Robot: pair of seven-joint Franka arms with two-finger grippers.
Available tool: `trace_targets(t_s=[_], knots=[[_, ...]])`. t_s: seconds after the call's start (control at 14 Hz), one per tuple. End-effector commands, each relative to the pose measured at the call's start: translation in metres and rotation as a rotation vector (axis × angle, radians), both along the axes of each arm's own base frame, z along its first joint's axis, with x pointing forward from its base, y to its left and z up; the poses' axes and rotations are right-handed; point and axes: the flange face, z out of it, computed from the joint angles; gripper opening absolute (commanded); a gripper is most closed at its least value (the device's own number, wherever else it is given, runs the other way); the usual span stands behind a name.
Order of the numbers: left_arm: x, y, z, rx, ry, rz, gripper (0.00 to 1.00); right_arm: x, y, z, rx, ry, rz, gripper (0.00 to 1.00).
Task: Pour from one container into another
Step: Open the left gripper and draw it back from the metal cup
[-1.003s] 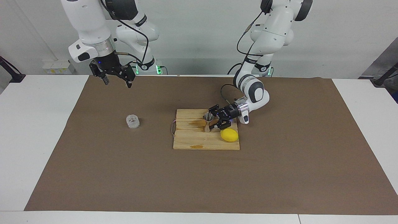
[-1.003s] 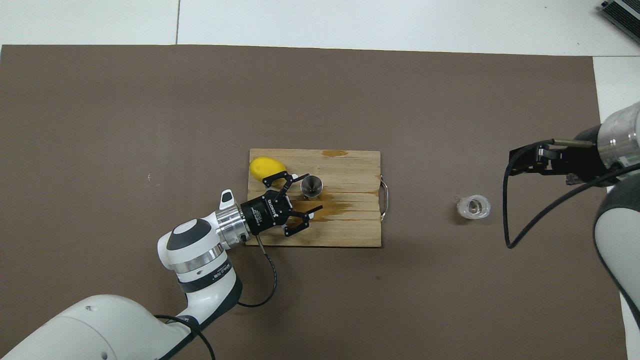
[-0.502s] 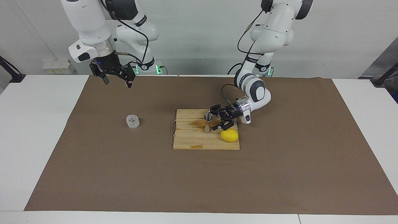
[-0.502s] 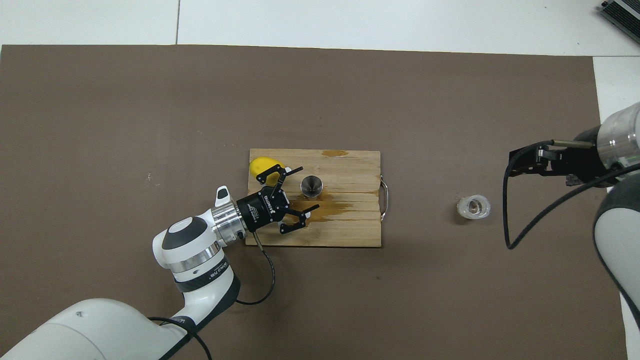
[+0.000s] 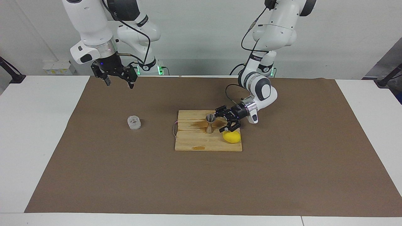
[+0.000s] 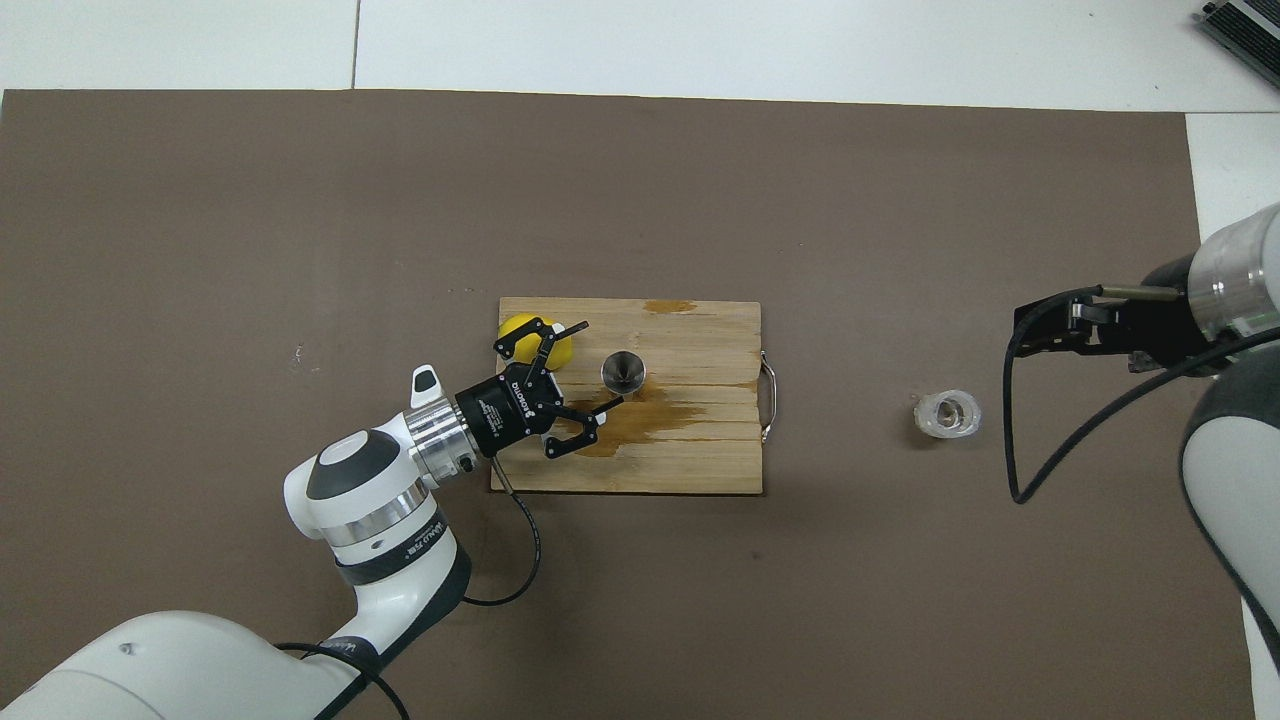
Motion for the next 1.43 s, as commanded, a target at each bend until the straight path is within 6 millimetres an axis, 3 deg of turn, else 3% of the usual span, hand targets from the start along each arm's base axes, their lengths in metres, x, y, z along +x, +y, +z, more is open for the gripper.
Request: trace_targets(t_s=[0.0,0.5,0.93,1.15,1.36], knots=[[-0.004,0.023,0.015,0.034,0.002,0.006,1.00,-0.003,-0.004,-0.002,0.021,0.007,0.085,1.00],[0.011,0.063,0.061,0.125,-0.006,0.009,1.00,-0.014,-0.012,-0.021,0.029,0.005,0.470,1.00],[0.029,0.093,0.080,0.253,-0.075,-0.026,1.00,-0.019,-0.039,-0.057,0.088,-0.026,0.836,1.00],[0.046,0.101,0.098,0.300,-0.088,-0.075,1.00,-0.018,-0.054,-0.085,0.136,-0.080,0.986,1.00],[0.061,0.110,0.117,0.352,-0.091,-0.120,1.00,-0.019,-0.062,-0.098,0.170,-0.105,1.024,1.00]])
